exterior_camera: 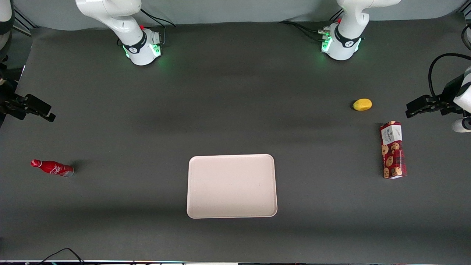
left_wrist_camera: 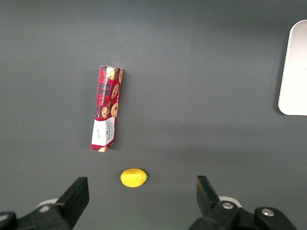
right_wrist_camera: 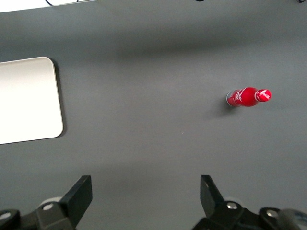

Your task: Place coke bottle on tray

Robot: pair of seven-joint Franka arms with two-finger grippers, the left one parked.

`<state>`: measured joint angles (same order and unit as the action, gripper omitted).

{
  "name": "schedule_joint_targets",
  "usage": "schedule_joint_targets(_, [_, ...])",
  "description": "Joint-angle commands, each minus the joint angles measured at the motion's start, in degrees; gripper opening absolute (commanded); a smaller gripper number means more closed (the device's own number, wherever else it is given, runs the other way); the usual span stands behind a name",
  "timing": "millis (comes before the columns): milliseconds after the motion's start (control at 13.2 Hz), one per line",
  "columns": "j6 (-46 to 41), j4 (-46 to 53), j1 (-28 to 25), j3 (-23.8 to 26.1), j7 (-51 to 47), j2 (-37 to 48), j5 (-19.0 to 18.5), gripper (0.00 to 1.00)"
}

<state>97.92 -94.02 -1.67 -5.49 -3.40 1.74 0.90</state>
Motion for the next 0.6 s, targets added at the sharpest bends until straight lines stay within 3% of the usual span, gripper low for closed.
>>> schedule_joint_targets(0, [0.1, -0.2, 0.4, 0.5, -1.3, 0.9, -1.3, 1.0])
schedule_joint_targets(528, [-1.5, -0.5, 0.9, 0.7, -1.9, 0.9, -1.3, 1.0])
